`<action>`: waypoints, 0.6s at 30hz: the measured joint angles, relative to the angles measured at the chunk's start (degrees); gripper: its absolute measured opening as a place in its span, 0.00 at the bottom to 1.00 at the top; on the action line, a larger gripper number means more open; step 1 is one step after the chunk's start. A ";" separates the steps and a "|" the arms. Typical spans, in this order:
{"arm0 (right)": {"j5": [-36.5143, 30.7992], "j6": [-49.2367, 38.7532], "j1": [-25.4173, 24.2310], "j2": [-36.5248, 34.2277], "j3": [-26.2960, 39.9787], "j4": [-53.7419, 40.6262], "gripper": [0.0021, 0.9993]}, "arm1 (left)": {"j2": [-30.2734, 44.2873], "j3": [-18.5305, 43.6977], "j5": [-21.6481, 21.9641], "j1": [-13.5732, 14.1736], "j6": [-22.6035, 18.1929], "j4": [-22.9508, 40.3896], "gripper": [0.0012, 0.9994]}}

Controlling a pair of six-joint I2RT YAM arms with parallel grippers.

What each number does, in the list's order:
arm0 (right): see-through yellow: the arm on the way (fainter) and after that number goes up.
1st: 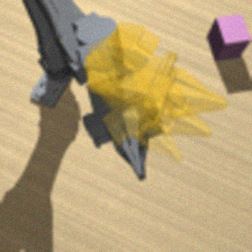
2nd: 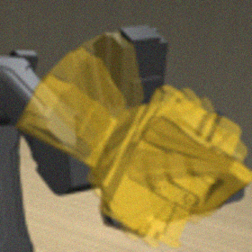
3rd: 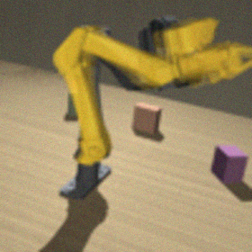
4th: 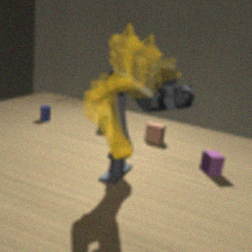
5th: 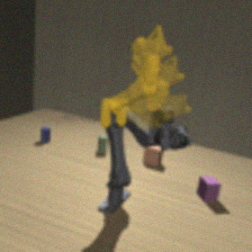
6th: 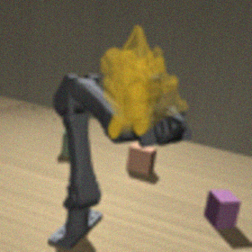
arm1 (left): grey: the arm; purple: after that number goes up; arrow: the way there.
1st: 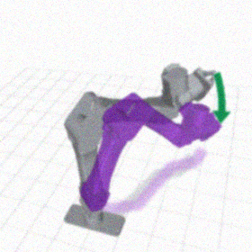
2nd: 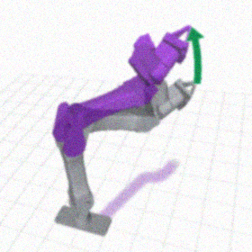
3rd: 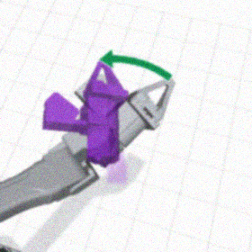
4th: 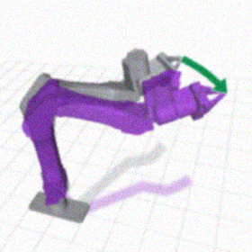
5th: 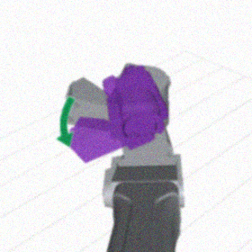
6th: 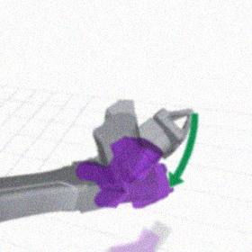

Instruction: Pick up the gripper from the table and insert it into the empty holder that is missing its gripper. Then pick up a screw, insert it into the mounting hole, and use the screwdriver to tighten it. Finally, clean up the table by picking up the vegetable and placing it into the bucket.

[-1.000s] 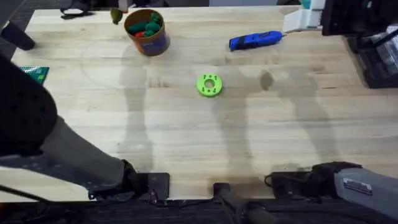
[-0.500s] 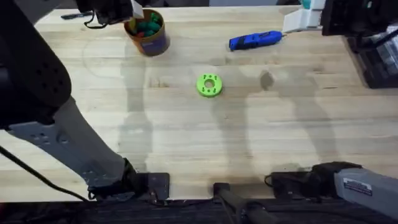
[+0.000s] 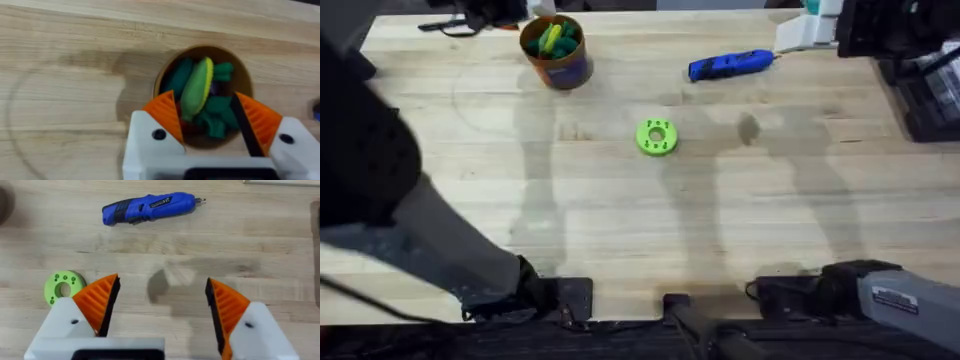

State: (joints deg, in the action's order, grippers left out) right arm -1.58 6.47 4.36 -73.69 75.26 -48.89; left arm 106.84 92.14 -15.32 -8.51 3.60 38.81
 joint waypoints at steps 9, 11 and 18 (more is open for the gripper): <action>0.00 0.01 0.00 0.00 0.00 0.01 0.99 | -24.44 0.02 5.35 0.00 -5.20 25.60 0.81; 0.00 0.01 0.00 0.00 0.00 0.01 0.99 | -27.51 0.02 6.33 0.00 -5.82 29.34 0.81; 0.00 0.01 0.00 0.02 0.00 0.01 0.99 | -35.65 0.02 7.66 0.00 -6.65 37.55 0.80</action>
State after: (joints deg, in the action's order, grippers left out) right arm -1.58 6.48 4.36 -73.67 75.26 -48.88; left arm 71.19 92.16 -7.66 -8.51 -3.05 76.36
